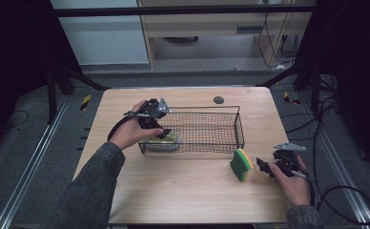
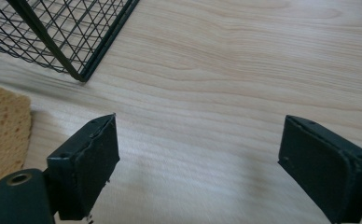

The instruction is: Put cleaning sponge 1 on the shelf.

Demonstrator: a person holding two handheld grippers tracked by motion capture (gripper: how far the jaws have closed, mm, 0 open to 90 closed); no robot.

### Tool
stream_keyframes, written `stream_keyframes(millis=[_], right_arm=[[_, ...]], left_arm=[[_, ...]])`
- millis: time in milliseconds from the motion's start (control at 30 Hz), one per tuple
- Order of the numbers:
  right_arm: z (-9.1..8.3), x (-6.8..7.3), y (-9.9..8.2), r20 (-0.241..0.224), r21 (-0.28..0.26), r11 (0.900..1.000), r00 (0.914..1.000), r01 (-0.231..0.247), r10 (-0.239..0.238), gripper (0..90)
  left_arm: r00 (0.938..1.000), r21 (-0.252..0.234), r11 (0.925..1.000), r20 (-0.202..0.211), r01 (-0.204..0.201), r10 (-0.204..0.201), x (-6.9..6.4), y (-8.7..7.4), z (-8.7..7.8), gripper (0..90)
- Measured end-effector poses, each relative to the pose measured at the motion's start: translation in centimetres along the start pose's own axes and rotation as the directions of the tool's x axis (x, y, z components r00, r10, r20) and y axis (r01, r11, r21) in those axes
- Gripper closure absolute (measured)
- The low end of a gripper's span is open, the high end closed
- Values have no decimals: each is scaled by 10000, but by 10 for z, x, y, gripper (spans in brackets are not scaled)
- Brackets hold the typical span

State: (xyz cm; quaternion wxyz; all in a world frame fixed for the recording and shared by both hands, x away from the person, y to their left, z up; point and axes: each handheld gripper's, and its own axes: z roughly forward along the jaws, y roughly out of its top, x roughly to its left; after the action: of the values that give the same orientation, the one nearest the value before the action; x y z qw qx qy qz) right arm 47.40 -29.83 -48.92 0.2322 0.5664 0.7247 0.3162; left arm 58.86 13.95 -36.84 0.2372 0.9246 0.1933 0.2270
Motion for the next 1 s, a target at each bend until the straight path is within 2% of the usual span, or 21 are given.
stream_keyframes(millis=[133, 233, 267, 333, 367, 400, 467, 533, 567, 600, 633, 700, 733, 767, 800, 833, 867, 900, 933, 967, 1000], right_arm=[[-20, 1, 2, -283, 272, 9992, 9991, -306, 314, 145], [-30, 7, 6, -394, 465, 9988, 9990, -176, 195, 161], [-40, 15, 9, -507, 656, 9978, 9987, 127, -94, 174], [-48, 20, 12, -496, 680, 9970, 9982, 376, -342, 181], [-48, 20, 12, -496, 680, 9970, 9982, 376, -342, 181], [-56, 24, 17, -728, 807, 9963, 9971, 283, -224, 183], [-62, 27, 22, -798, 800, 9961, 9963, 376, -312, 183], [-70, 32, 29, -700, 855, 9941, 9957, 668, -609, 183], [-70, 32, 29, -700, 855, 9941, 9957, 668, -609, 183], [-76, 37, 38, -827, 963, 9916, 9935, 859, -780, 162], [-77, 39, 41, -920, 1034, 9900, 9920, 955, -861, 149], [-79, 44, 48, -1112, 1273, 9846, 9881, 1202, -1063, 147], [-81, 47, 52, -1160, 1292, 9823, 9859, 1356, -1208, 145], [-82, 49, 55, -1141, 1295, 9815, 9854, 1412, -1267, 146], [-84, 51, 58, -1123, 1297, 9815, 9856, 1405, -1262, 148], [-85, 53, 61, -1163, 1300, 9818, 9855, 1383, -1234, 149], [-87, 56, 64, -1206, 1308, 9806, 9841, 1460, -1305, 152], [-88, 59, 66, -1261, 1324, 9803, 9834, 1469, -1303, 157], [-89, 61, 69, -1261, 1320, 9796, 9827, 1518, -1353, 175], [-91, 65, 71, -1215, 1387, 9783, 9830, 1540, -1375, 193], [-92, 67, 72, -1157, 1401, 9777, 9832, 1567, -1410, 201]], left_arm=[[9949, -454, 9940, -58, 999, -1003, -3, -8, -13, 100], [9915, -648, 9898, -205, 1267, -1283, -5, -14, -19, 90], [9861, -848, 9830, -193, 1630, -1651, -5, -21, -26, 86], [9795, -1063, 9749, -259, 1958, -1995, -5, -28, -31, 83], [9795, -1063, 9749, -259, 1958, -1995, -5, -28, -31, 83], [9684, -1318, 9616, -337, 2409, -2472, -7, -36, -35, 79], [9575, -1632, 9451, -86, 2830, -2882, -8, -47, -39, 78], [9443, -2007, 9237, 256, 3264, -3281, -13, -59, -43, 78], [9443, -2007, 9237, 256, 3264, -3281, -13, -59, -43, 78], [9411, -2053, 9194, 298, 3355, -3367, -16, -70, -45, 78], [9355, -2079, 9136, 236, 3494, -3524, -18, -76, -46, 78], [9295, -2030, 9089, 183, 3643, -3685, -22, -90, -47, 72], [9226, -2017, 9029, 95, 3795, -3857, -23, -98, -48, 71], [9185, -1982, 9008, -69, 3863, -3954, -25, -107, -47, 72], [9183, -1912, 9018, -57, 3874, -3957, -26, -114, -46, 72], [9135, -1750, 8988, 90, 4020, -4068, -25, -127, -45, 72], [9028, -1606, 8914, -50, 4238, -4301, -25, -137, -44, 77], [8986, -1456, 8918, -351, 4284, -4374, -27, -146, -42, 77], [8986, -1265, 8970, -660, 4236, -4337, -31, -154, -40, 81], [8990, -1086, 8994, -717, 4235, -4320, -34, -161, -38, 83], [8954, -954, 8959, -643, 4339, -4405, -37, -168, -34, 83]])
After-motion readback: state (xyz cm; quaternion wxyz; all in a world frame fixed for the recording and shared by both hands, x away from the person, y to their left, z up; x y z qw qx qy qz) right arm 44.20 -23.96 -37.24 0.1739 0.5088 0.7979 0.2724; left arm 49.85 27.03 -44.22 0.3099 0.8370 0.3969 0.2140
